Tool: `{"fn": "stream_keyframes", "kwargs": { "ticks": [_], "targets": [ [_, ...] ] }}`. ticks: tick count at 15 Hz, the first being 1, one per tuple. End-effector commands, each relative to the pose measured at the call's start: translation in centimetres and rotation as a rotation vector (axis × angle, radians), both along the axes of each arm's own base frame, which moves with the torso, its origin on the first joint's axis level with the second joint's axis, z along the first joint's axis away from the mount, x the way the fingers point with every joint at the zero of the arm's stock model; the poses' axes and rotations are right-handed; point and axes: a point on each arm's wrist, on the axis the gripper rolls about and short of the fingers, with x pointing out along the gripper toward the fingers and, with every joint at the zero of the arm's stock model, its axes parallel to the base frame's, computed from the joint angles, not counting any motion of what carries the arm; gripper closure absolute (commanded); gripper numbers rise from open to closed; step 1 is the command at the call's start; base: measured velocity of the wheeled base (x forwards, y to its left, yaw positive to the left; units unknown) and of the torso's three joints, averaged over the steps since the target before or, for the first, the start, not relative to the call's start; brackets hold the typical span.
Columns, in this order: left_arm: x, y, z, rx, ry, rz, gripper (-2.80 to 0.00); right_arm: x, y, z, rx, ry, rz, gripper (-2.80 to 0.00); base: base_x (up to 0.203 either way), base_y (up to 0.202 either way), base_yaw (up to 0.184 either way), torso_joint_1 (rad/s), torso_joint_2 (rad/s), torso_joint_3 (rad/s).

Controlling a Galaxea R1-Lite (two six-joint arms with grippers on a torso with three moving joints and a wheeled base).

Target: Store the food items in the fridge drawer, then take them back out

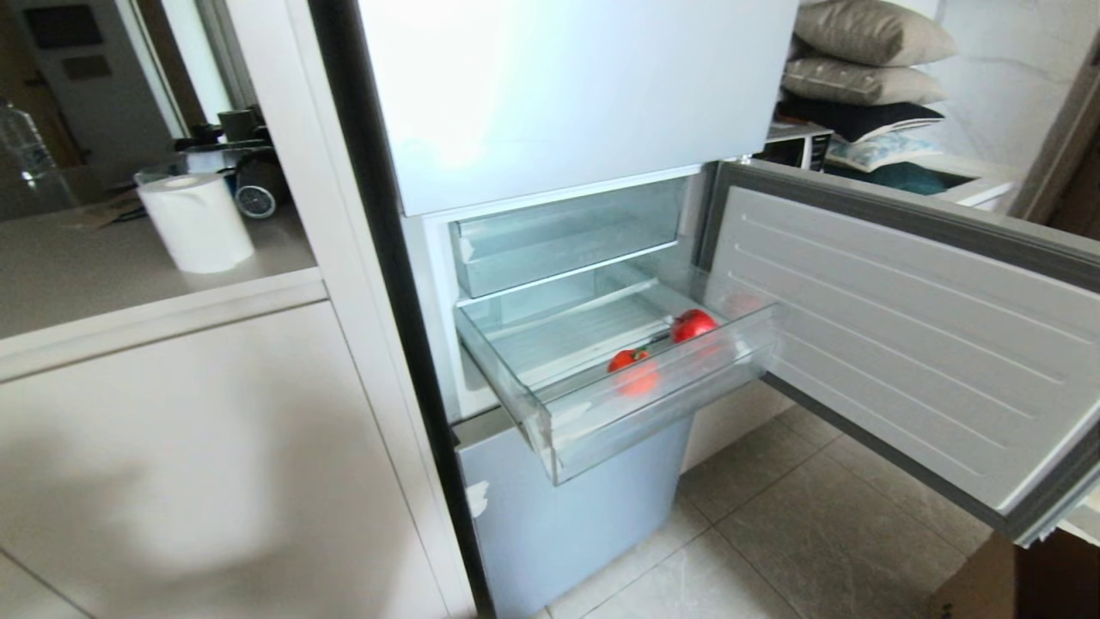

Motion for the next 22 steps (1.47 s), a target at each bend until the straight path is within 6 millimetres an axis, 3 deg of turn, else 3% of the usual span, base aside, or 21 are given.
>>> {"fn": "stream_keyframes", "kwargs": {
  "ticks": [1, 12, 14, 17, 22],
  "targets": [
    [0.0, 0.0, 0.0, 0.000, 0.001, 0.001, 0.00, 0.0, 0.0, 0.0, 0.006, 0.001, -0.001, 0.00, 0.000, -0.011, 0.176, 0.002, 0.00, -0.002],
    [0.0, 0.0, 0.0, -0.001, 0.000, 0.001, 0.00, 0.0, -0.1, 0.0, 0.079, -0.001, -0.031, 0.00, 0.002, -0.009, 0.172, 0.003, 0.00, 0.002],
    [0.0, 0.0, 0.0, 0.001, 0.000, 0.000, 0.00, 0.5, -0.1, 0.2, 0.078, 0.065, -0.034, 0.00, -0.001, -0.004, 0.094, 0.003, 0.00, 0.002],
    [0.0, 0.0, 0.0, 0.001, 0.000, 0.000, 0.00, 3.3, -0.1, 0.8, 0.068, 0.353, -0.046, 0.00, 0.000, 0.000, 0.000, 0.000, 0.00, 0.000],
    [0.0, 0.0, 0.0, 0.001, 0.000, 0.000, 0.00, 11.1, -0.3, 1.6, 0.065, 0.715, -0.079, 0.00, 0.000, 0.000, 0.000, 0.000, 0.00, 0.000]
  ]
}}
